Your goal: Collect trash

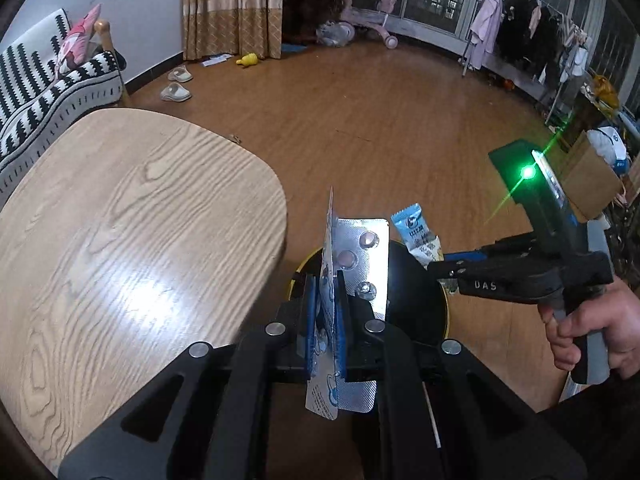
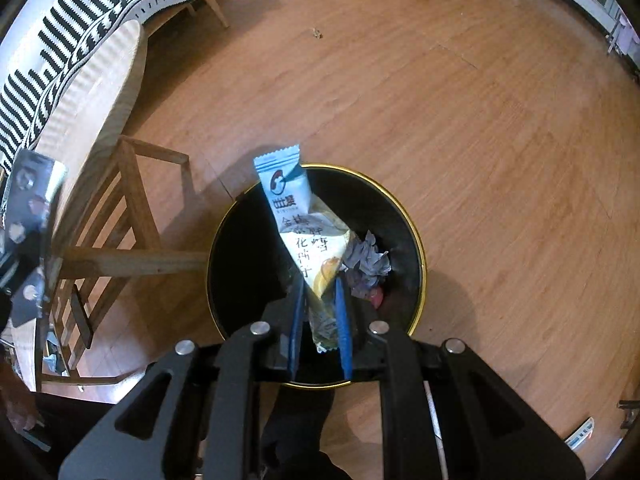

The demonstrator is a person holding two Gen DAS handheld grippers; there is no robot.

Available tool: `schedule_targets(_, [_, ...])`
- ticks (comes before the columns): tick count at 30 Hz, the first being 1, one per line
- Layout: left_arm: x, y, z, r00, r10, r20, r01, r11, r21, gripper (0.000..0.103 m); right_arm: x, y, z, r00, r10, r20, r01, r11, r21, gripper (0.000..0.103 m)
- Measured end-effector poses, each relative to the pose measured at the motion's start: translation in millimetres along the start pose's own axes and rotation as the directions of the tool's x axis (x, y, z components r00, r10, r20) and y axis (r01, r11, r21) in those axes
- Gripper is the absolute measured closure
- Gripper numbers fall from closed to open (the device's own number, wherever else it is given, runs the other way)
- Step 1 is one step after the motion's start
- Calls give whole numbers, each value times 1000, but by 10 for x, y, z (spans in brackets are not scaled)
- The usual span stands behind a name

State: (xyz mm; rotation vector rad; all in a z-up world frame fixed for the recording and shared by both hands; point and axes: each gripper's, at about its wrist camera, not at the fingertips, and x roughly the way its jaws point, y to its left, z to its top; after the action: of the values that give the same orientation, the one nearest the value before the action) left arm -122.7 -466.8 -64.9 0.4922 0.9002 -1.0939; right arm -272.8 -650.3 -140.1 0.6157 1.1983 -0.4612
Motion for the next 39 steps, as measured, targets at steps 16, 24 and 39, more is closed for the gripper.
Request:
schedule_targets(16, [270, -59, 38, 999, -41, -36, 41, 999, 1, 95, -330, 49, 25, 991, -18, 133, 11, 998, 54, 25])
schedule_targets(24, [354, -154, 119, 996, -91, -5, 91, 996, -23, 94, -585, -55, 50, 977, -35, 210, 11, 993, 115, 25])
schedule_targets(39, [-284, 432, -101, 991, 79, 112, -61, 985, -162, 10, -967, 607, 237, 940, -19, 341, 17, 1000, 8, 23])
